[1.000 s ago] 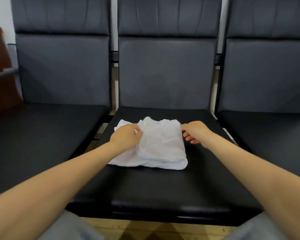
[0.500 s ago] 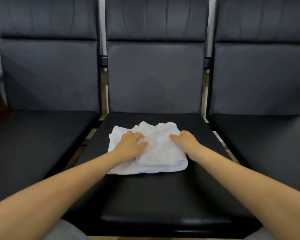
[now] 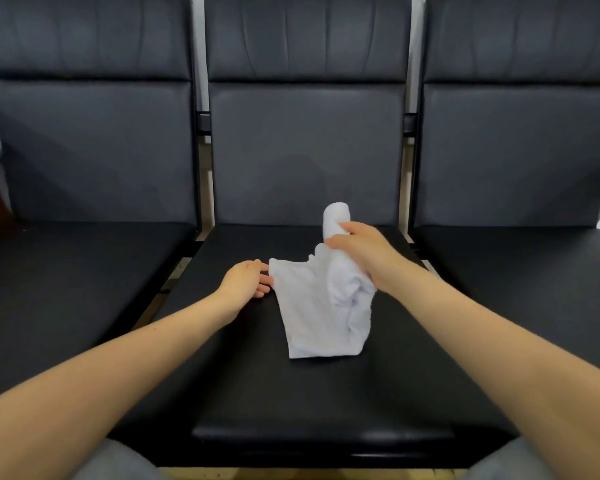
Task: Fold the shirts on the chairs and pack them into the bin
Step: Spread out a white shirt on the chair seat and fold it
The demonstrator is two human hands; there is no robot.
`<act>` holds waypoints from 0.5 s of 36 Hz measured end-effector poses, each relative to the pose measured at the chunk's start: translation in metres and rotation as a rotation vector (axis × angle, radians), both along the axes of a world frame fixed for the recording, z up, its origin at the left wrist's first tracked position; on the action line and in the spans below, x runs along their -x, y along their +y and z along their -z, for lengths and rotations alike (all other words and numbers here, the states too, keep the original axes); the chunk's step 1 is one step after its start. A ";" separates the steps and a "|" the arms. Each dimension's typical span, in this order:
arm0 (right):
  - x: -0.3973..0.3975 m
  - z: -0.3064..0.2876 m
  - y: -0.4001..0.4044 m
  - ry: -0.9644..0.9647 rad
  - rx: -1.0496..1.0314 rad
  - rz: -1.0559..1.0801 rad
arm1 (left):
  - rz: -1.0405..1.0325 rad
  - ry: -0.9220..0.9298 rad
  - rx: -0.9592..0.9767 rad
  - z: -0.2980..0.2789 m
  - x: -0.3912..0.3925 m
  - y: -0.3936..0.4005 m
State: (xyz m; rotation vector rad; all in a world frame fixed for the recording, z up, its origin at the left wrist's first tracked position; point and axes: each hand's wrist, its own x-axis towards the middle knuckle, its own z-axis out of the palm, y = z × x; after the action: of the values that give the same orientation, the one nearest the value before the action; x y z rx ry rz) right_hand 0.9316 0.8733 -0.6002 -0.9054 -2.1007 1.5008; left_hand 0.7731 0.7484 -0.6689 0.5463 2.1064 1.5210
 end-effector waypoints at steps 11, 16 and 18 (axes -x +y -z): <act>0.004 0.022 0.001 -0.222 -0.124 0.002 | 0.195 0.189 0.192 -0.001 -0.004 -0.006; 0.001 0.056 0.011 -0.474 -0.227 -0.126 | 0.169 0.112 0.175 -0.006 -0.007 -0.003; 0.002 0.060 0.010 -0.495 -0.280 -0.162 | 0.124 -0.042 0.094 -0.012 -0.009 -0.003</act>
State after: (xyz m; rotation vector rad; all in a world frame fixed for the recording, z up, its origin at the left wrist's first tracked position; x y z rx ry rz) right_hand 0.9292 0.8837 -0.6606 -1.1022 -2.7095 1.0840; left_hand 0.7822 0.7457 -0.6570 0.5942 2.0598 1.3464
